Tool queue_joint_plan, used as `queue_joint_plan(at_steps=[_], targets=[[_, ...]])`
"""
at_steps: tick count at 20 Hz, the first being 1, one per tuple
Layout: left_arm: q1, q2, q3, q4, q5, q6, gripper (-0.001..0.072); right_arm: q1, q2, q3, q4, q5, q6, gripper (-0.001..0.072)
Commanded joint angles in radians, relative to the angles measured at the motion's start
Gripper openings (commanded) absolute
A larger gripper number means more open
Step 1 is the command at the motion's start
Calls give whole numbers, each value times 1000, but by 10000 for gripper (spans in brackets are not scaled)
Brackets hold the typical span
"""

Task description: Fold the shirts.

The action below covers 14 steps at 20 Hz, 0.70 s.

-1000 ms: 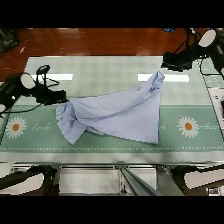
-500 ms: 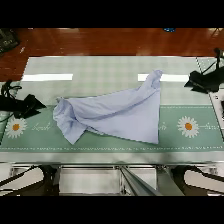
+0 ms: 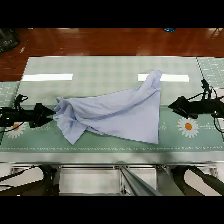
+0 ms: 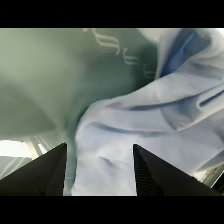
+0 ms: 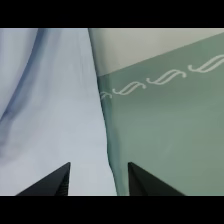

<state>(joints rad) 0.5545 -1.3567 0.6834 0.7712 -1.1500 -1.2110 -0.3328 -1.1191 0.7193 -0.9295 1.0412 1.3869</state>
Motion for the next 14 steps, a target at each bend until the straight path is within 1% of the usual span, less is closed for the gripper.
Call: queue_joint_plan(at_steps=[1,2,3,4,5,7,9,11,14], targets=[[-82,-53,-4,-11,27,6,505,-2,14,-32,37,5,-20,407],[-98,-64,1,-10,27,6,503,-3,14,-32,35,10,-20,407],[-108,-72,9,-9,22,6,414,-3,14,-32,29,14,-20,407],[-108,-74,18,-9,15,7,127,-3,14,-32,23,19,-20,407],[-105,-72,32,-9,6,15,17,-3,14,-32,11,24,-20,407],[-100,-72,72,-8,-39,26,18,-2,13,-32,-84,85,-3,407],[-100,-71,114,-5,-69,26,18,-2,13,-56,-161,190,34,407],[-100,-69,140,-5,-74,25,18,-2,13,-118,-138,259,27,407],[-100,-69,146,-5,-86,25,18,-1,13,-231,-42,246,-26,407]])
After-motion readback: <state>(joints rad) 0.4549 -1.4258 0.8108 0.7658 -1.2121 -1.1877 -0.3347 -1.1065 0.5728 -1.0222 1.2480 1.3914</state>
